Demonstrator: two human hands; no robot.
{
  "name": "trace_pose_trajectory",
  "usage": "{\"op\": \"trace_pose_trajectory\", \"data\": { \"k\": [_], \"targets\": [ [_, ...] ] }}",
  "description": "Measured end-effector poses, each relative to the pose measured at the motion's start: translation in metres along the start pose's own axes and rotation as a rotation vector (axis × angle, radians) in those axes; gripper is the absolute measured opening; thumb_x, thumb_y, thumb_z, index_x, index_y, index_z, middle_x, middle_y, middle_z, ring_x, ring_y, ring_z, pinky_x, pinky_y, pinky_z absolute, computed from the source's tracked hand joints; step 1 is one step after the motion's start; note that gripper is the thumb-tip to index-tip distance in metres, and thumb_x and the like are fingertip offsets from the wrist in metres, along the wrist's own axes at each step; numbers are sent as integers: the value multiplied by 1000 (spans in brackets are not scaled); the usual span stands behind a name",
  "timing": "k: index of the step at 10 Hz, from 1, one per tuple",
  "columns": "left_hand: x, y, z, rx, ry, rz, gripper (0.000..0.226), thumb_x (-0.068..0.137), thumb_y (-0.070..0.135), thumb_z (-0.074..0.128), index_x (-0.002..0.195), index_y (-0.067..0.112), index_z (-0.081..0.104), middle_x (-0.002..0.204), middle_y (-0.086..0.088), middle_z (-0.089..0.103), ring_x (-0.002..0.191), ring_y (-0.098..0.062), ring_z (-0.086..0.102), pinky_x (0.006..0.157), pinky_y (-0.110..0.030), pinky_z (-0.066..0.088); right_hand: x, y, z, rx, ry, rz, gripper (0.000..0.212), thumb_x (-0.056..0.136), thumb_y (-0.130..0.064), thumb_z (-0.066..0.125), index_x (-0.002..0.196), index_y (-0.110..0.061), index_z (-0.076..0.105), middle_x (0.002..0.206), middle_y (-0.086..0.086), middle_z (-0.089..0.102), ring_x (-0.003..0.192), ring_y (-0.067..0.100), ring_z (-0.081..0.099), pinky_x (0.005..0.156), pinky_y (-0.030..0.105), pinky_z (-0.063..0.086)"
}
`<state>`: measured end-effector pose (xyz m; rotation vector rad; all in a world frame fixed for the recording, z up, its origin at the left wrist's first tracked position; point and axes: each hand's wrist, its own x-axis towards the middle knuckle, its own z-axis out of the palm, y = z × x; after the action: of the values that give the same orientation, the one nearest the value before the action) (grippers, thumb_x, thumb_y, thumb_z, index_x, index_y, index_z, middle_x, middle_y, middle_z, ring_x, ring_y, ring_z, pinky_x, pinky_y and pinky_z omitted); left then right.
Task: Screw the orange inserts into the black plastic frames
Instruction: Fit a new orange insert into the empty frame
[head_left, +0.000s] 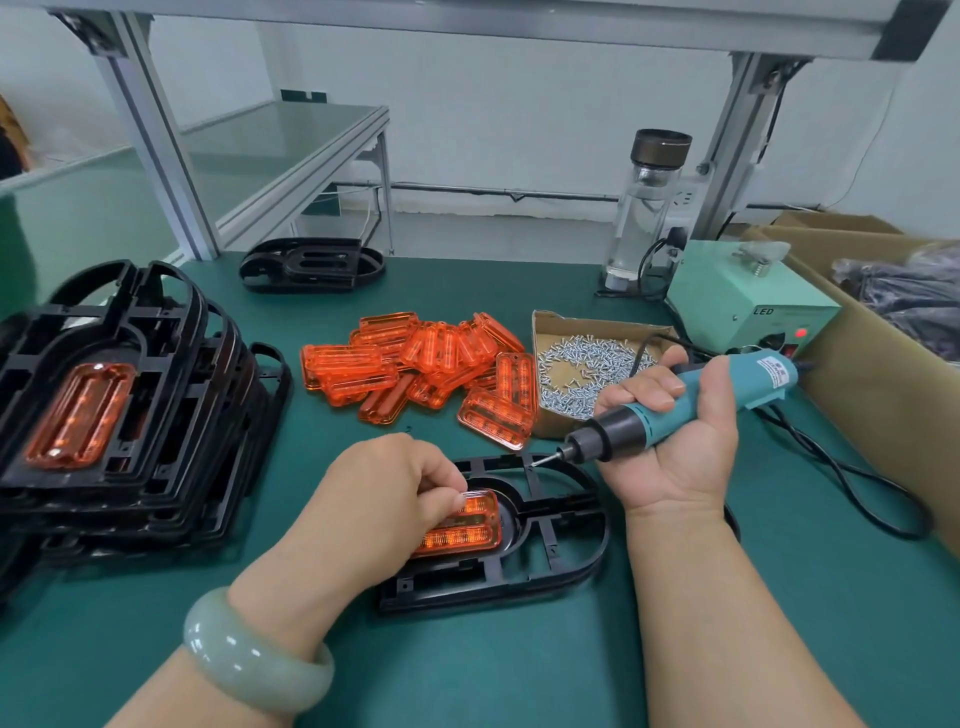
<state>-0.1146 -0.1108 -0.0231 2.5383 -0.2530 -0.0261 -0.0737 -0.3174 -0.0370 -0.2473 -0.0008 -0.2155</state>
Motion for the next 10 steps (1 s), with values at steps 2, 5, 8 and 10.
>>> {"op": "trace_pose_trajectory", "data": {
  "k": [2,5,8,10],
  "targets": [
    [-1,-1,4,39,65,15,19,80,36,71,65,41,60,68,19,56,76,1,51,74,-26,42,0,0,0,-11,-7,-4,24,81,-44,56,84,-20,53,55,-12,45,42,1,45,51,17,43],
    [-7,-4,8,40,176,26,7,80,38,71,87,37,71,77,15,54,85,-9,52,84,-32,42,0,-1,-1,-4,-9,7,24,81,-43,56,84,-20,54,55,-12,45,42,1,45,51,17,44],
    [-18,-19,-5,184,-3,-65,7,83,40,66,90,42,66,87,16,49,80,-3,49,65,-19,34,1,0,-2,-10,-14,1,24,81,-43,57,84,-20,54,55,-12,45,42,1,45,51,17,44],
    [-12,-21,-1,180,8,-42,11,88,34,62,95,40,68,90,13,50,83,-7,48,69,-20,32,0,-1,-1,-6,-11,4,24,81,-44,57,84,-20,54,55,-13,45,43,1,45,52,17,44]
  ]
}}
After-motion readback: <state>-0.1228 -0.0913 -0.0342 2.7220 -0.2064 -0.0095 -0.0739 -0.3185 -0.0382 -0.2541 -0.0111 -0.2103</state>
